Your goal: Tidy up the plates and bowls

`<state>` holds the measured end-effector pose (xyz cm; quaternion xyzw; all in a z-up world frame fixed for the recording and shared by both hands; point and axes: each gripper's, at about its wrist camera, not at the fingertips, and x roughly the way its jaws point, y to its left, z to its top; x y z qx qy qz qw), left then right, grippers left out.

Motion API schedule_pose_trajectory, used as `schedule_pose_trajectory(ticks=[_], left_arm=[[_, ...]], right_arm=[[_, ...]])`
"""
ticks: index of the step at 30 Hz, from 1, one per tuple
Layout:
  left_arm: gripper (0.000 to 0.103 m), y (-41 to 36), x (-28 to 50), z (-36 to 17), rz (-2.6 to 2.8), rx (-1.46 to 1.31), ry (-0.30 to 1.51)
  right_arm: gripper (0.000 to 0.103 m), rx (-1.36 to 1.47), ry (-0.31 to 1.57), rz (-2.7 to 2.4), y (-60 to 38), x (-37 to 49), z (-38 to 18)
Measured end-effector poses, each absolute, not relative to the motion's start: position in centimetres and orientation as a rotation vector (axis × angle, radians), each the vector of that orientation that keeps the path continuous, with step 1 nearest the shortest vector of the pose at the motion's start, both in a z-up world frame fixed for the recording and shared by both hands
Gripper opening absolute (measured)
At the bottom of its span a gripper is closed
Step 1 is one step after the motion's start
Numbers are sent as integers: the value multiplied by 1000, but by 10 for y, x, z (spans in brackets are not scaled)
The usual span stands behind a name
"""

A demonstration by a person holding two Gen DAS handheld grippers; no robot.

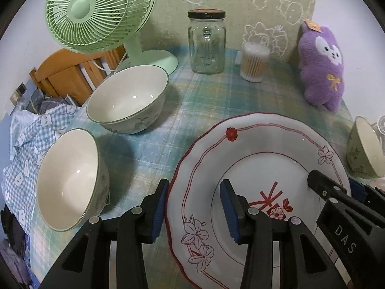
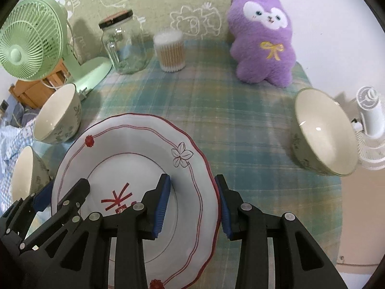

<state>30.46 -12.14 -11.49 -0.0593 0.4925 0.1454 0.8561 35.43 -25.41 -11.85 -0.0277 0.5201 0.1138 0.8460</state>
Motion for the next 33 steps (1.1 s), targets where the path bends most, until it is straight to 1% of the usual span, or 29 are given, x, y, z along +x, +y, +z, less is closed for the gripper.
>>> schedule_pose_trajectory(ticks=[16,33], left_arm=[[44,-128,262,-76,184,-78,981],[44,-141,184,-90,70,-34,1025]], right_arm=[[41,-2,1073,115,-266,291,-79],[41,37,1104,-10,-281,194,-86]])
